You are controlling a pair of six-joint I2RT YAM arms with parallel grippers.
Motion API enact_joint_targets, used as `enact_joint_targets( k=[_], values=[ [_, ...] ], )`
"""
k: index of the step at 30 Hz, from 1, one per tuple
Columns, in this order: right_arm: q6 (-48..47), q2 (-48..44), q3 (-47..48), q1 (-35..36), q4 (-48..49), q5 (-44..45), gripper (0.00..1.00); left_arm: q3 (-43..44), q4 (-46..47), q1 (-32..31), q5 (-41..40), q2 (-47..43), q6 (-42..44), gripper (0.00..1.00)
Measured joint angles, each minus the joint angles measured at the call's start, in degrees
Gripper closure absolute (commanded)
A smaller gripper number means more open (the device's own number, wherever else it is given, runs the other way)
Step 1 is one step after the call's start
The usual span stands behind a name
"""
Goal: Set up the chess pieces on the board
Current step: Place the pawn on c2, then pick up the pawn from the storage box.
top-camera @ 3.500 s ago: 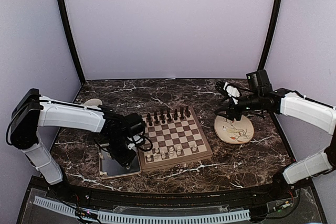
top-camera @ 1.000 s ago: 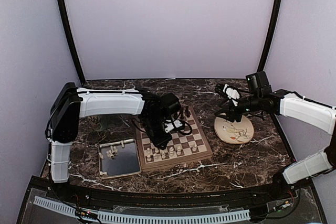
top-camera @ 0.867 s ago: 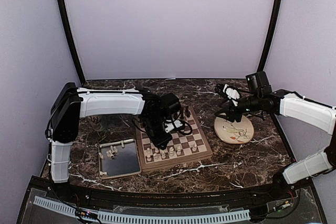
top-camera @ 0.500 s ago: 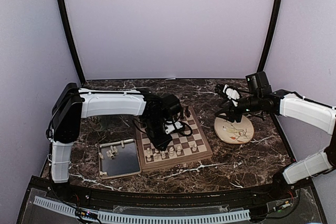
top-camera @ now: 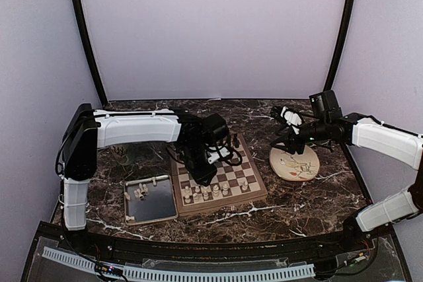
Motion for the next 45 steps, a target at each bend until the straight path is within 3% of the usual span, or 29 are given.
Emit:
enact_joint_targets(
  k=[6, 12, 18, 26, 45],
  values=[
    [0.0, 0.0, 0.0, 0.0, 0.0, 0.0, 0.53, -4.6, -0.8, 1.0, -4.5, -11.0, -3.7, 0.62],
    [-0.1, 0.0, 0.0, 0.0, 0.0, -0.1, 0.52, -20.5, -1.6, 8.8, -7.5, -26.9, -11.8, 0.65],
    [-0.1, 0.0, 0.0, 0.0, 0.0, -0.1, 0.53, -33.3, -1.7, 15.3, -8.6, -33.1, -18.3, 0.65],
    [-0.1, 0.2, 0.0, 0.0, 0.0, -0.2, 0.53, -40.2, 1.7, 18.0, -7.3, -34.0, -23.5, 0.66],
    [-0.1, 0.7, 0.0, 0.0, 0.0, -0.2, 0.53, -43.2, 3.5, 18.0, -6.8, -29.9, -26.3, 0.79]
  ],
)
